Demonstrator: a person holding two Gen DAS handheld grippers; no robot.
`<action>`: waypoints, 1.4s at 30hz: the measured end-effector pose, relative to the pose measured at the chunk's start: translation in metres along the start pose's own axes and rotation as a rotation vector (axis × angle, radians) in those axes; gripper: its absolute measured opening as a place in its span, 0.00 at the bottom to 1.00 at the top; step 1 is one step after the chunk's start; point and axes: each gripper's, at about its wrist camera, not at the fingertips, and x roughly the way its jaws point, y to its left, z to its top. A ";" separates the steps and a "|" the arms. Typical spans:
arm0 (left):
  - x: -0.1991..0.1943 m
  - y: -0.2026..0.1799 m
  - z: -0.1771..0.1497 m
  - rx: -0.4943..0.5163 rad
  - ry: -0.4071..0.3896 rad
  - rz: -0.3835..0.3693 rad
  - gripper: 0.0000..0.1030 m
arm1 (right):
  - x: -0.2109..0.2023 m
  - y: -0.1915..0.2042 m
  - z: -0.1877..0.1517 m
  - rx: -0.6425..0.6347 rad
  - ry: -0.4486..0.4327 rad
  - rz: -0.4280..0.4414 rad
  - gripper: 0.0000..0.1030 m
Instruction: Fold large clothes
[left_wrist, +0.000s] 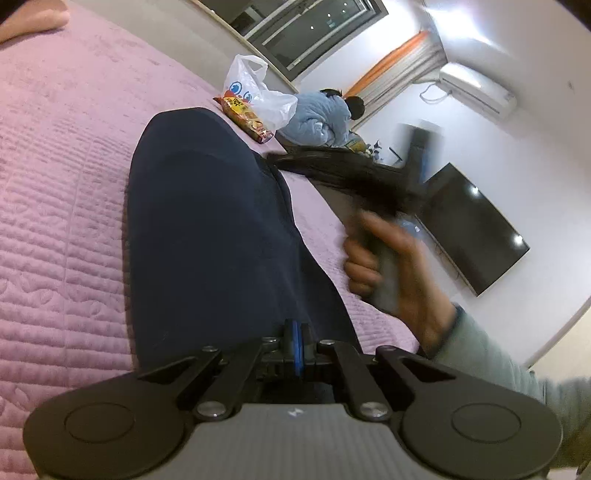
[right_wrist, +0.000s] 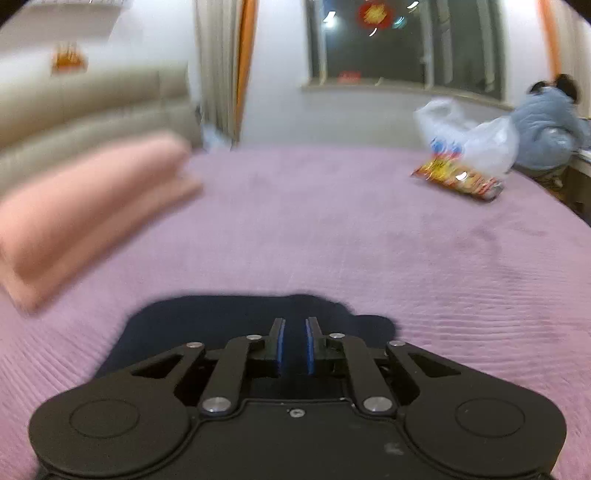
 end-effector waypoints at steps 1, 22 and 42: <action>-0.001 0.000 0.000 -0.002 0.000 -0.001 0.03 | 0.029 0.002 -0.006 -0.034 0.069 -0.068 0.08; -0.034 -0.094 -0.003 0.120 0.036 0.430 0.11 | -0.146 0.020 -0.148 0.135 0.239 -0.087 0.09; -0.175 -0.326 0.004 0.375 -0.327 0.646 0.78 | -0.378 0.083 -0.045 0.093 -0.103 -0.121 0.84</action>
